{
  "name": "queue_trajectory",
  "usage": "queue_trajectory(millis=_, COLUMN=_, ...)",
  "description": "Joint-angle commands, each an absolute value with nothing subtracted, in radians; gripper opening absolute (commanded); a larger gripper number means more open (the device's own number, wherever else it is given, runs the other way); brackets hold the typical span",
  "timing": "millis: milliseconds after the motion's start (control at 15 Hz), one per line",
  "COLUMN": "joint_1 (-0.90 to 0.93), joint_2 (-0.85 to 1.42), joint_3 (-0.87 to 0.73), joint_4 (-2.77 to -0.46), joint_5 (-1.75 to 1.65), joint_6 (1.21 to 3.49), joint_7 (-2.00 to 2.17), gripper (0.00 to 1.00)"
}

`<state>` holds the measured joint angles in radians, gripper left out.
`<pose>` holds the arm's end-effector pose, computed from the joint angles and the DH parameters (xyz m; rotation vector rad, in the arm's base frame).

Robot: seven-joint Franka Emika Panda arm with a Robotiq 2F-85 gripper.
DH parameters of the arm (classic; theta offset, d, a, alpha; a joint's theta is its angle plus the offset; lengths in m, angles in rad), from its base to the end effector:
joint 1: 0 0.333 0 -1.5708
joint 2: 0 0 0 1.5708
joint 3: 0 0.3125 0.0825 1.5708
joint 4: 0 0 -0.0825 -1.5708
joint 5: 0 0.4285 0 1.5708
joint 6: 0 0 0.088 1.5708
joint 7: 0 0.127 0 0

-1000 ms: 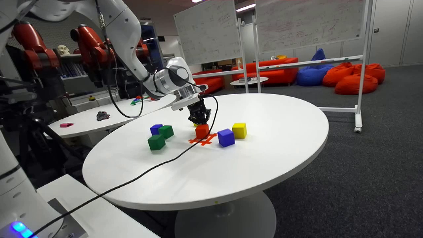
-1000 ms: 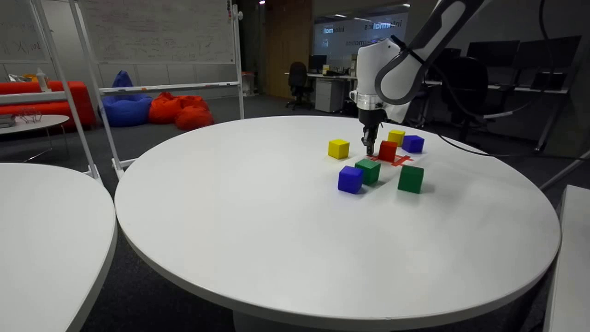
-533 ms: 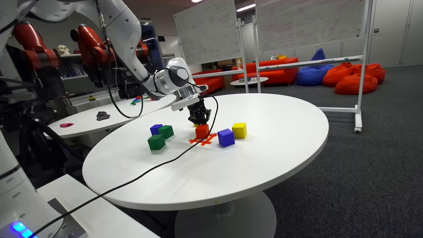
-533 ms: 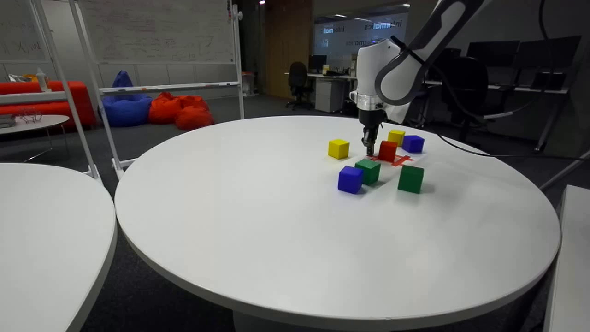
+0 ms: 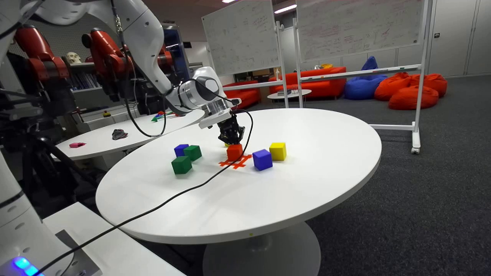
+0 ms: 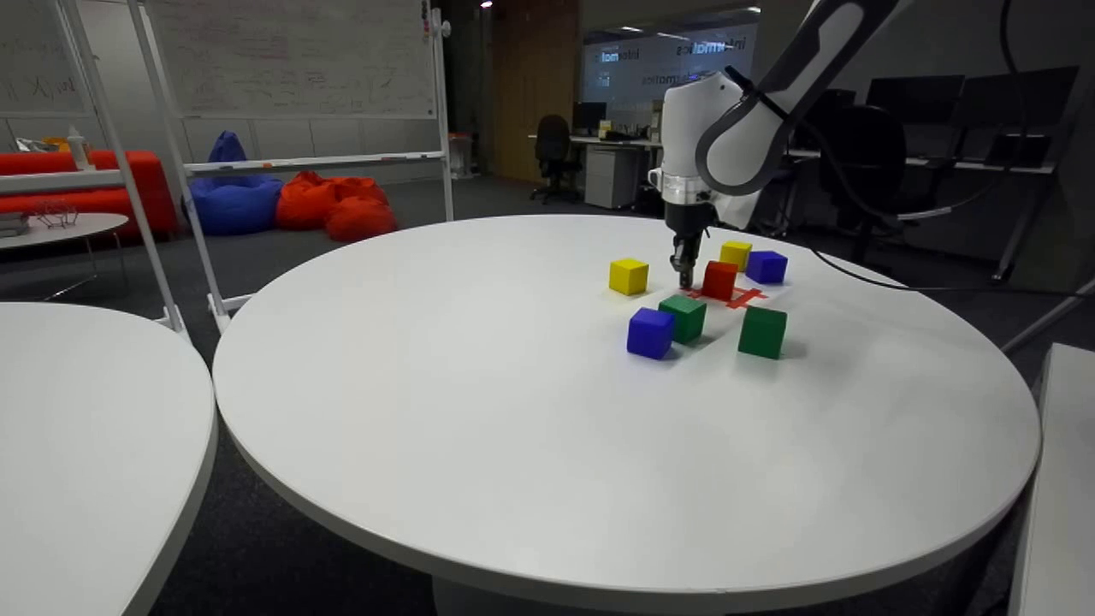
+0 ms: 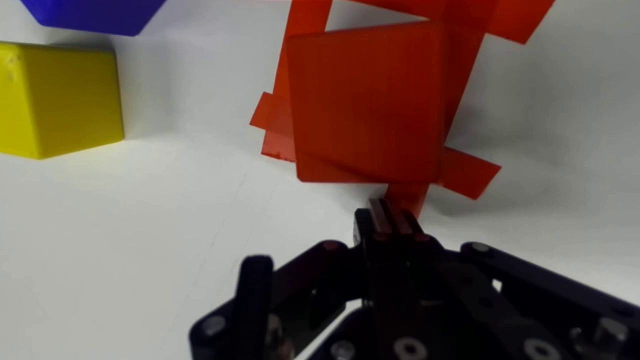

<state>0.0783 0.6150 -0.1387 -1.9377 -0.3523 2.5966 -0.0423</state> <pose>0.6474 -0.0374 0.1102 2.8381 0.4403 0.0369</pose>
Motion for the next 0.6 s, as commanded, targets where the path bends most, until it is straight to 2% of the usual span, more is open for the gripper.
queue_trajectory(millis=0, joint_1=0.095, joint_2=0.561, joint_3=-0.156, joint_4=-1.999, joint_5=-0.391, joint_6=2.645, joint_7=-0.012, gripper=0.0)
queue_trajectory(millis=400, joint_1=0.122, joint_2=0.525, joint_3=-0.185, joint_4=-2.043, joint_5=-0.436, joint_6=2.707, joint_7=0.024, gripper=0.0)
queue_trajectory(millis=533, joint_1=0.104, joint_2=0.566, joint_3=-0.162, joint_4=-1.989, joint_5=-0.408, joint_6=2.678, joint_7=-0.001, gripper=0.01)
